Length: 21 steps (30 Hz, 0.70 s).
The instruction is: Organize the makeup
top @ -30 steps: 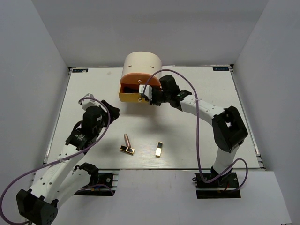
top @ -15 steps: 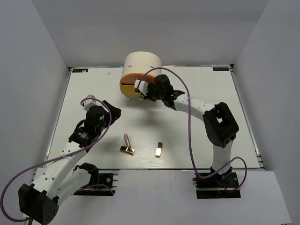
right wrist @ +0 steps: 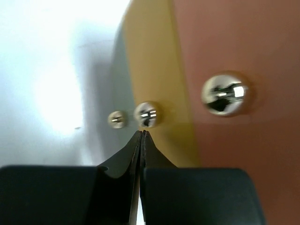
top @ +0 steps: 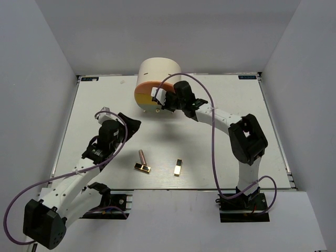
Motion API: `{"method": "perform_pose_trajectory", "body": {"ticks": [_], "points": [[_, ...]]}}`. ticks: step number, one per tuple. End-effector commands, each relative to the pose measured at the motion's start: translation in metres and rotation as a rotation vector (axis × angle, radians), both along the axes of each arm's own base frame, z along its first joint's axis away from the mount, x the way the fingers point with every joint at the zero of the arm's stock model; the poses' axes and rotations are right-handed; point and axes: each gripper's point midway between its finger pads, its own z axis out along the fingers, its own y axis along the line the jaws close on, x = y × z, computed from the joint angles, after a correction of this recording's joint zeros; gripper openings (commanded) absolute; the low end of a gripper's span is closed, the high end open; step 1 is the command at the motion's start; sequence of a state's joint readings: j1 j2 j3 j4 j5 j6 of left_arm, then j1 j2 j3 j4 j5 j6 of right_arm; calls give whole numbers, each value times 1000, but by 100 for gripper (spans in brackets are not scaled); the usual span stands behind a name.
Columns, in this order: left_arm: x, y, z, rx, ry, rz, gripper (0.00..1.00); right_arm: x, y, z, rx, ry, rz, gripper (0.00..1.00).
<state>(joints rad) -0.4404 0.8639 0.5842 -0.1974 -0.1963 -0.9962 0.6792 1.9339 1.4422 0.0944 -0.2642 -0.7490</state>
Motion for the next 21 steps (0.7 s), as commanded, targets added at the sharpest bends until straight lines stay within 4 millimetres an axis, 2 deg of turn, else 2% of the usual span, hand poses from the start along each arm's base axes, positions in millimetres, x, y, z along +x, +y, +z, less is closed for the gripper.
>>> {"method": "perform_pose_trajectory", "body": {"ticks": [1, 2, 3, 4, 5, 6, 7, 8, 9, 11, 12, 13, 14, 16, 17, 18, 19, 21], "points": [[15, -20, 25, -98, -136, -59, 77, -36, 2, 36, 59, 36, 166, 0], [16, -23, 11, -106, -123, -64, 75, -46, 1, 36, 73, 53, 202, 0], [23, -28, 25, -147, -190, -73, 73, -52, -3, 35, 81, 73, 204, 0], [27, -31, 23, -165, -201, -75, 71, -58, -9, 44, 97, 74, 200, 3], [31, -34, 7, -172, -168, -71, 63, -65, -14, 37, 97, 101, 195, 22], [38, -39, 13, -197, -204, -74, 59, -68, -18, 45, 114, 96, 184, 34], [42, -44, 9, -202, -196, -89, 55, -67, -26, 43, 128, 133, 150, 47], [51, -50, -5, -194, -156, -91, 52, -71, -31, 38, 129, 154, 133, 68], [57, -55, -7, -198, -154, -101, 45, -74, -35, 45, 145, 158, 122, 72], [71, -68, -7, -210, -149, -135, 42, -72, -48, 40, 168, 207, 68, 70], [79, -74, -24, -210, -118, -136, 40, -72, -55, 47, 186, 203, 50, 66], [84, -78, -28, -220, -112, -140, 39, -74, -58, 47, 203, 226, 38, 60], [90, -81, -31, -244, -104, -131, 39, -71, -64, 50, 215, 226, 24, 45], [105, -88, -43, -266, -101, -122, 39, -75, -72, 53, 229, 232, 18, 25], [110, -91, -46, -289, -93, -117, 39, -71, -80, 53, 241, 239, -11, 7], [115, -94, -48, -298, -98, -114, 39, -73, -83, 57, 253, 230, -13, 0], [122, -96, -57, -310, -75, -98, 40, -72, -86, 57, 258, 230, -21, 0], [133, -94, -60, -317, -76, -53, 43, -70, -94, 59, 271, 218, -42, 0]]}}
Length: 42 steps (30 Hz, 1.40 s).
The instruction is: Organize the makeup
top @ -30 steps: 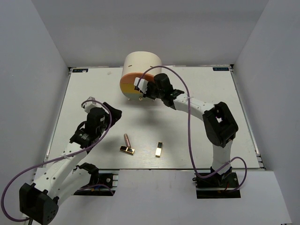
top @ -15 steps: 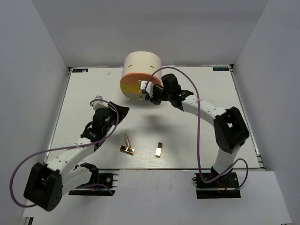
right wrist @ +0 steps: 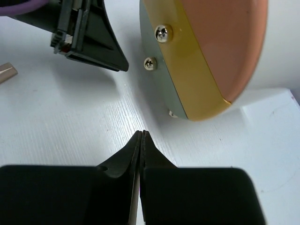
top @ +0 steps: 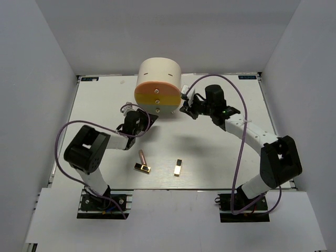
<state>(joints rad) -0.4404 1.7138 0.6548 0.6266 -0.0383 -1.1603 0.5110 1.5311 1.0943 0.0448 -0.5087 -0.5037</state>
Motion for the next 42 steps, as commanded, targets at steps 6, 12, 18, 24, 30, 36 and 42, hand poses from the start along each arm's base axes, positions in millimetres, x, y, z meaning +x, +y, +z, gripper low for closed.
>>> {"method": "perform_pose_trajectory", "body": {"ticks": [6, 12, 18, 24, 30, 36, 42], "points": [[48, -11, 25, -111, -80, 94, 51, 4, -20, 27, 92, -39, -63, 0], [62, -22, 16, -130, -73, 98, 52, 9, -33, 23, 90, -35, -94, 0], [68, -22, 8, -135, -63, 118, 44, 12, -39, 23, 95, -36, -104, 0], [65, -21, 6, -145, -64, 121, 30, 12, -37, 23, 103, -27, -94, 0], [46, -23, 13, -168, -82, 80, 18, 6, -36, 22, 100, -22, -59, 3], [3, -20, 16, -186, -67, 4, 15, -4, -31, 18, 105, 0, -11, 18], [-25, -13, 13, -173, -40, -13, 15, -6, -29, 17, 111, 10, 10, 22]]}}
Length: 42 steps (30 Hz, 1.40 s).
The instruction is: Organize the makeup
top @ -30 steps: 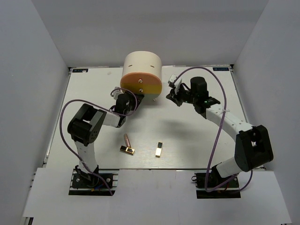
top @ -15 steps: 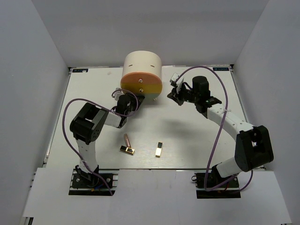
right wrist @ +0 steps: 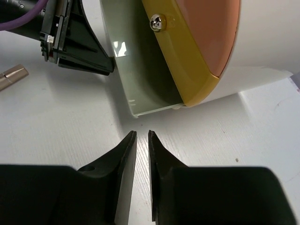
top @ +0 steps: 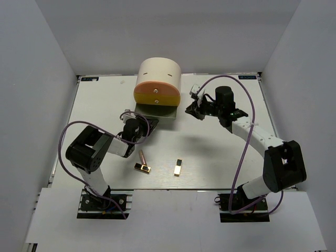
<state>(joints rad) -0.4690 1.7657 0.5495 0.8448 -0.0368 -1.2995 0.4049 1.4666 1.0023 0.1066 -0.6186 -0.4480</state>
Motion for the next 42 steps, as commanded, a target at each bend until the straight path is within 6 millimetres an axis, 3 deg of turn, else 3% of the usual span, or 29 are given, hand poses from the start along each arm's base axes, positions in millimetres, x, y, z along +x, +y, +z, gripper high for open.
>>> {"method": "perform_pose_trajectory", "body": {"ticks": [1, 5, 6, 10, 15, 16, 17, 18, 19, 20, 21, 23, 25, 26, 28, 29, 34, 42], "points": [[-11, -2, 20, -22, -32, -26, 15, -5, 3, 16, 33, -30, 37, 23], [-12, 0, 22, -11, -22, -19, 21, -13, 7, 15, 32, -19, 85, 34], [-11, -1, 20, -4, -14, -25, 37, -16, 8, 15, 32, -20, 108, 43], [-3, -3, 24, 9, -19, -32, 69, -40, 13, 10, 9, -10, 267, 58], [4, -2, 31, 40, -21, -39, 79, -73, 16, 2, -34, -107, 537, 67], [2, -2, 36, 43, -29, -44, 80, -90, 10, -10, -56, -35, 582, 67], [1, -1, 39, 55, -38, -49, 80, -95, 11, -10, -63, -159, 677, 72], [-2, 0, 38, 70, -23, -52, 80, -100, 9, -20, -77, -167, 727, 73], [-4, 2, 48, 70, -36, -53, 80, -120, 0, -27, -95, -98, 781, 76], [-7, 3, 51, 86, -43, -59, 81, -126, -3, -32, -114, -114, 829, 86], [-12, 6, 46, 113, -8, -65, 80, -128, -4, -42, -125, -206, 917, 86], [-18, 10, 62, 138, -33, -76, 80, -144, -11, -46, -139, -154, 993, 85], [-30, 17, 60, 177, 6, -81, 80, -150, -8, -54, -138, -145, 1040, 82], [-34, 22, 76, 183, -23, -67, 80, -151, -11, -61, -169, -157, 1064, 80], [-46, 34, 73, 220, 14, -51, 80, -161, -8, -70, -190, -181, 1126, 78], [-52, 46, 85, 229, -1, -17, 80, -165, -6, -75, -203, -171, 1151, 75], [-88, 82, 103, 301, 36, 55, 74, -179, 9, -87, -253, -184, 1217, 63], [-139, 106, 102, 373, 132, 24, 75, -188, 36, -118, -404, -174, 1216, 63]]}}
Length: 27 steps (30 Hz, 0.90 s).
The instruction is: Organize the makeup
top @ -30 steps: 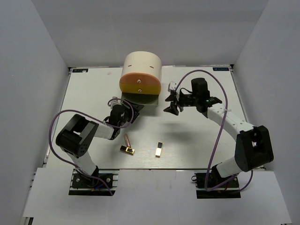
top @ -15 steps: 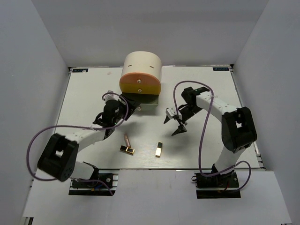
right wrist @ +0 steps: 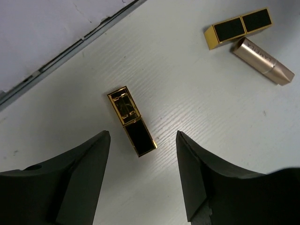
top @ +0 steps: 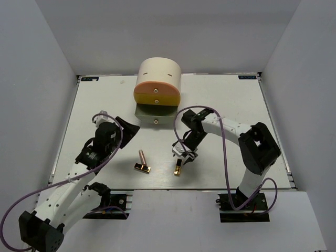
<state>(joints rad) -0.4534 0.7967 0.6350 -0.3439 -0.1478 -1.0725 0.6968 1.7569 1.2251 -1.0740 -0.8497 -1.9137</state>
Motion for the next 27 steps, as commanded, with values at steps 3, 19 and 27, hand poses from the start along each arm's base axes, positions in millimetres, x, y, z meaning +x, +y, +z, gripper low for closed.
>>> {"method": "perform_pose_trajectory", "body": {"ticks": [3, 19, 27], "points": [[-38, 23, -22, 82, 131, 13, 77, 3, 15, -24, -41, -116, 9, 65], [-61, 25, -48, 83, 288, 8, 82, -6, 14, -75, -178, -190, -6, 38], [-66, 19, -49, 11, 289, 10, 81, -4, 19, -57, -177, -145, -47, 8]]}}
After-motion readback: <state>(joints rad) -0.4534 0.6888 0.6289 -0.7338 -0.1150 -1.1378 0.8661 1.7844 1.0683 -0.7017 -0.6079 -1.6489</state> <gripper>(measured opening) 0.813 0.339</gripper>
